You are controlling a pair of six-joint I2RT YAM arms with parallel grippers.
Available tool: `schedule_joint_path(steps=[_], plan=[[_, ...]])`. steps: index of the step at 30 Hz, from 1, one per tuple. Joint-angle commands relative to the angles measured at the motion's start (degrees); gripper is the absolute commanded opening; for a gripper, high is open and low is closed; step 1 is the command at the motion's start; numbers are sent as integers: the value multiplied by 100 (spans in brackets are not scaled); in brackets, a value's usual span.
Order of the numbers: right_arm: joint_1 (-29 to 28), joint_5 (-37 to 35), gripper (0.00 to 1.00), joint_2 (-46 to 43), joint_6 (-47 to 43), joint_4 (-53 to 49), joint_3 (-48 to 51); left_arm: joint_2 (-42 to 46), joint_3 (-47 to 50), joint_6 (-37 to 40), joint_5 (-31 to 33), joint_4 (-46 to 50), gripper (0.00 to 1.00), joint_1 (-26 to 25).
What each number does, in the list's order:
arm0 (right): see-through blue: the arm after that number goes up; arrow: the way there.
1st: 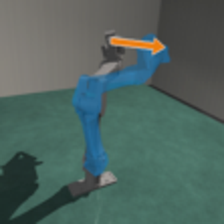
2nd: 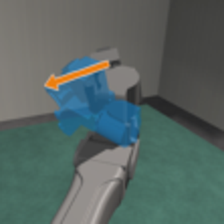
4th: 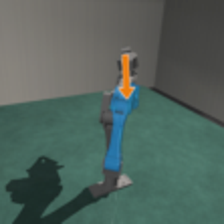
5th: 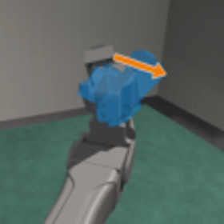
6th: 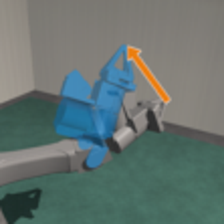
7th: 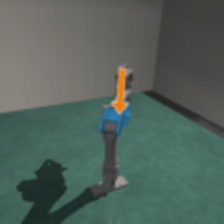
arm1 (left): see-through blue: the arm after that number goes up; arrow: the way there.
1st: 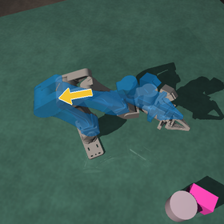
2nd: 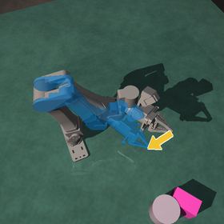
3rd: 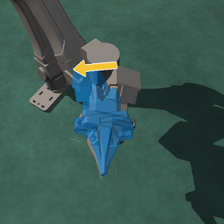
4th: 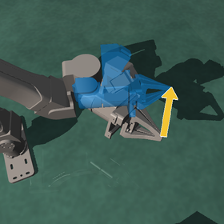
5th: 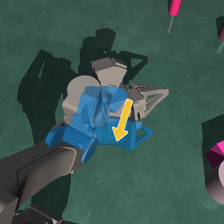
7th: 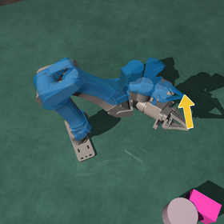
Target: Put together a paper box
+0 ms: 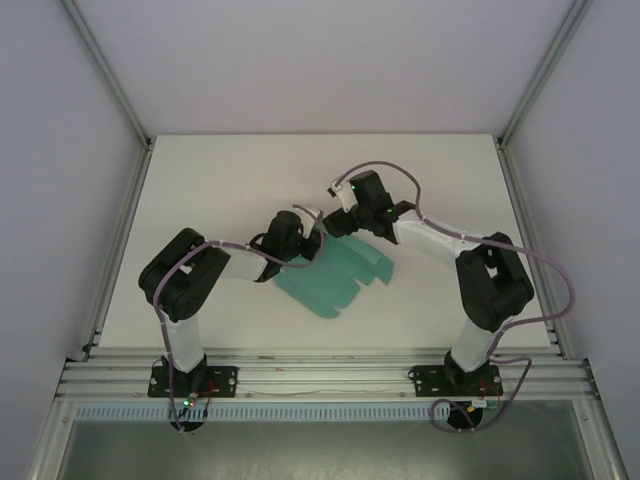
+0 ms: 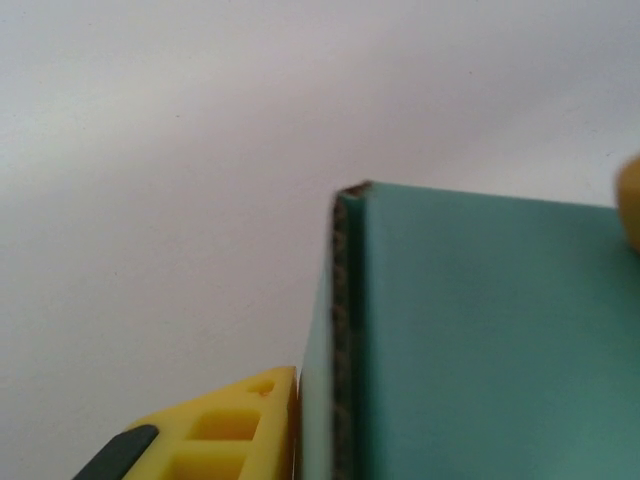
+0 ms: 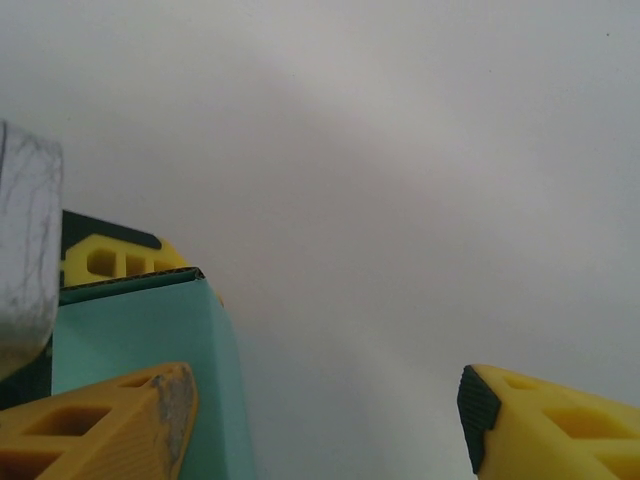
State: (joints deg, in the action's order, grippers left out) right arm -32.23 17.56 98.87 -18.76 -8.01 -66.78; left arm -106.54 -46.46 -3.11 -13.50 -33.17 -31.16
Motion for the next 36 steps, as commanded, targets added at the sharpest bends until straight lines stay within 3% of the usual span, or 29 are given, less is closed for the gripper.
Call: schedule_joint_path(steps=[1, 2, 4, 5, 11, 14, 17, 21, 26, 32, 36], plan=[[-192, -41, 71, 203, -262, -688, 402, -157, -117, -56, 266, 134, 20, -57], [-207, -37, 71, 204, -284, -699, 410, -156, -99, -89, 376, 70, 17, -57], [-222, -56, 71, 203, -284, -708, 402, -203, -103, -146, 664, -30, 2, -57], [-227, -78, 71, 194, -219, -689, 394, -232, -126, -178, 797, -50, 0, -57], [-95, -786, 77, -339, 832, -586, 295, -27, -173, -514, 977, 141, 0, -48], [258, -492, 81, -1073, 1497, -713, 370, 339, -227, -847, 944, 613, 0, 44], [603, 140, 85, -1970, 1840, -837, 693, 628, -385, -1210, 564, 1290, 0, 264], [823, 418, 87, -3049, 1768, -1218, 1218, 903, -502, -1664, -325, 1820, 0, 612], [1165, 1351, 85, -3558, 1601, -1555, 1424, 1058, -514, -1982, -1431, 1870, 0, 822], [1160, 1795, 73, -2898, 1187, -1343, 956, 1025, -790, -1804, -1837, 2264, 0, 806], [1157, 1876, 44, -2356, 1039, -1213, 675, 1028, -892, -1781, -1736, 2387, 0, 804]])
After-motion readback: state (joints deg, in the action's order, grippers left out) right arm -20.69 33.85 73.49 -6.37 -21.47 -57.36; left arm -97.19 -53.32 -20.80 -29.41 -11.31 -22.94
